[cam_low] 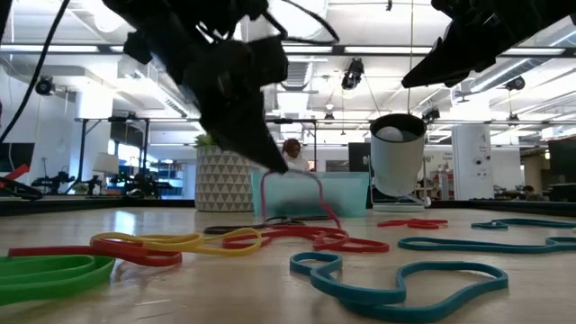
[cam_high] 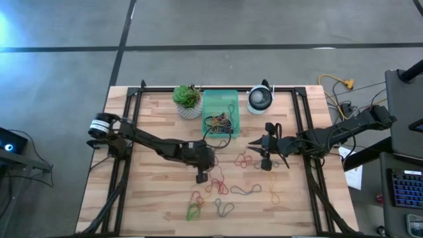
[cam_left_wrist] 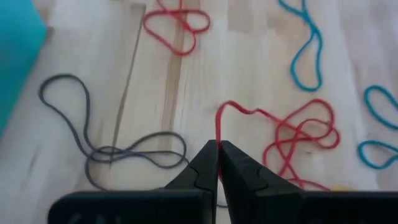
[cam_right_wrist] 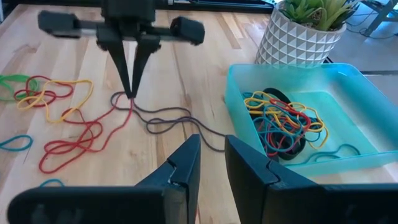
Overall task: Pick and place rubber bands into bin
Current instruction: Put the red rubber band into the green bin
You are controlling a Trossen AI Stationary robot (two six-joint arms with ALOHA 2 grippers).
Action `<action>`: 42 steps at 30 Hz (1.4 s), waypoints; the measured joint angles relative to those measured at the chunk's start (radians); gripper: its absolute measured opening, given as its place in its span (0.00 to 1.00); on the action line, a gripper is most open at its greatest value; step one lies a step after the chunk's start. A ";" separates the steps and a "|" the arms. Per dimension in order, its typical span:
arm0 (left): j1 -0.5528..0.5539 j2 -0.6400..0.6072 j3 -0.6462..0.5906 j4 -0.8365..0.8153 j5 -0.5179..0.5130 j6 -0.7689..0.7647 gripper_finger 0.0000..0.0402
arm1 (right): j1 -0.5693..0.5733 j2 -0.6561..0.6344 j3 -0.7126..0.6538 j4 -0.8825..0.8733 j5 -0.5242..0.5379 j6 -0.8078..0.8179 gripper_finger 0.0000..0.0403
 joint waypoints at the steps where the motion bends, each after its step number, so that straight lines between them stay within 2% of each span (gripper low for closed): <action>1: 0.000 -0.010 0.000 -0.004 0.000 0.004 0.00 | 0.000 0.000 0.000 0.000 0.000 0.000 0.17; 10: 0.001 -0.134 0.007 -0.005 -0.046 0.097 0.00 | 0.000 0.000 -0.001 0.001 0.000 0.000 0.17; 20: 0.050 -0.262 0.008 0.001 -0.192 0.210 0.00 | 0.000 0.000 -0.001 0.001 0.000 0.000 0.17; 26: 0.139 -0.304 0.011 0.035 -0.201 0.286 0.00 | 0.000 0.000 -0.001 0.000 0.000 -0.001 0.17; 35: 0.340 -0.275 0.013 0.209 -0.201 0.393 0.00 | 0.000 0.000 -0.003 -0.001 0.000 -0.005 0.17; 42: 0.473 -0.202 0.049 0.249 -0.089 0.391 0.00 | 0.000 0.000 -0.009 -0.003 0.001 -0.025 0.17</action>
